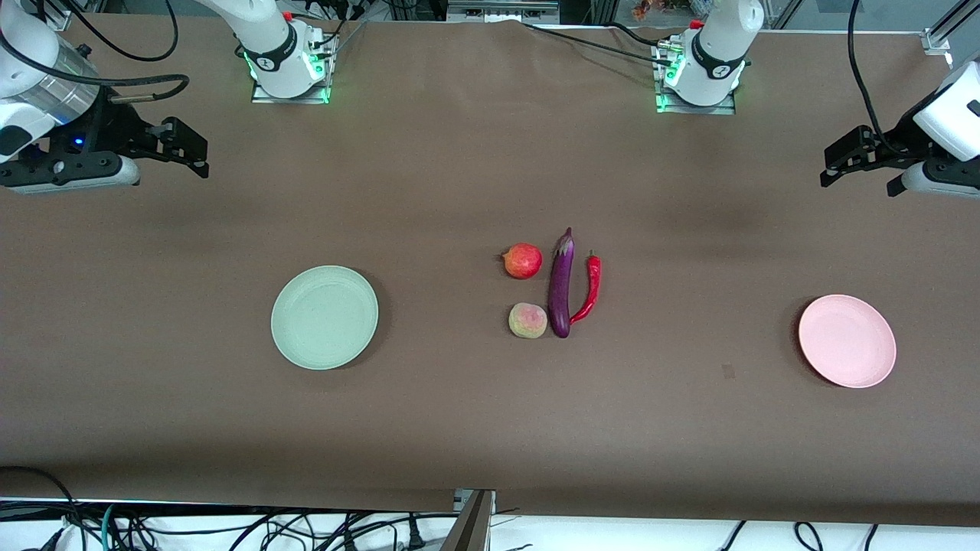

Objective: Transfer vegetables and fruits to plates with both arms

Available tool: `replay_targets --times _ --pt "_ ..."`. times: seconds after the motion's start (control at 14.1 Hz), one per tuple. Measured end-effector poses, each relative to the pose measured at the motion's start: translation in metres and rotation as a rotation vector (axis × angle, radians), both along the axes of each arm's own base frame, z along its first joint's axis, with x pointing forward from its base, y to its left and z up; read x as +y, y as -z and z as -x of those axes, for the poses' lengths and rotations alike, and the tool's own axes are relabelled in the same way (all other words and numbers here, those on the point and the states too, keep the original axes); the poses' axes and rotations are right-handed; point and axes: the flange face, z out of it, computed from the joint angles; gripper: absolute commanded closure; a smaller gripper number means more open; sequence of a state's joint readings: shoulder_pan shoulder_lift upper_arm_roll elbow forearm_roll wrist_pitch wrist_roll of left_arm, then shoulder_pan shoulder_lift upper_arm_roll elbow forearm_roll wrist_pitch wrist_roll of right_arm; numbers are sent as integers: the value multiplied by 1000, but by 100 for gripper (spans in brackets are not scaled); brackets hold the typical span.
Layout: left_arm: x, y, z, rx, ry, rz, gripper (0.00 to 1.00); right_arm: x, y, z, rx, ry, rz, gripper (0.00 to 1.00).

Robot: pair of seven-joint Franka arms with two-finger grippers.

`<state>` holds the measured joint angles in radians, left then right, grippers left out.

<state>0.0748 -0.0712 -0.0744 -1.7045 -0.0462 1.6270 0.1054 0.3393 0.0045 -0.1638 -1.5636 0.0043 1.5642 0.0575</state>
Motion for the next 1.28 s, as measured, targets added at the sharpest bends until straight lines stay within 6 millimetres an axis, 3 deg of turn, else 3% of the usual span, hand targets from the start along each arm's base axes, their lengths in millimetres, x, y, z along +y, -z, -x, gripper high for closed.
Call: replay_targets --times 0.21,0.43,0.71,0.85,1.07,1.28 --pt "0 -1 0 -1 1 -1 0 -2 -14 -1 -29 2 0 0" --pt "-2 3 0 12 5 -1 0 -2 -14 -1 -31 2 3 0" --pt "-7 32 1 150 21 1 0 0 -1 -8 -7 -14 15 0" --pt "-34 72 -3 285 75 0 0 0 7 -10 11 -17 26 0" --pt "-85 155 -24 418 168 2 0 0 10 -7 37 -21 31 0" --pt "-139 239 -49 393 241 10 0 -2 10 -5 49 -20 34 0"
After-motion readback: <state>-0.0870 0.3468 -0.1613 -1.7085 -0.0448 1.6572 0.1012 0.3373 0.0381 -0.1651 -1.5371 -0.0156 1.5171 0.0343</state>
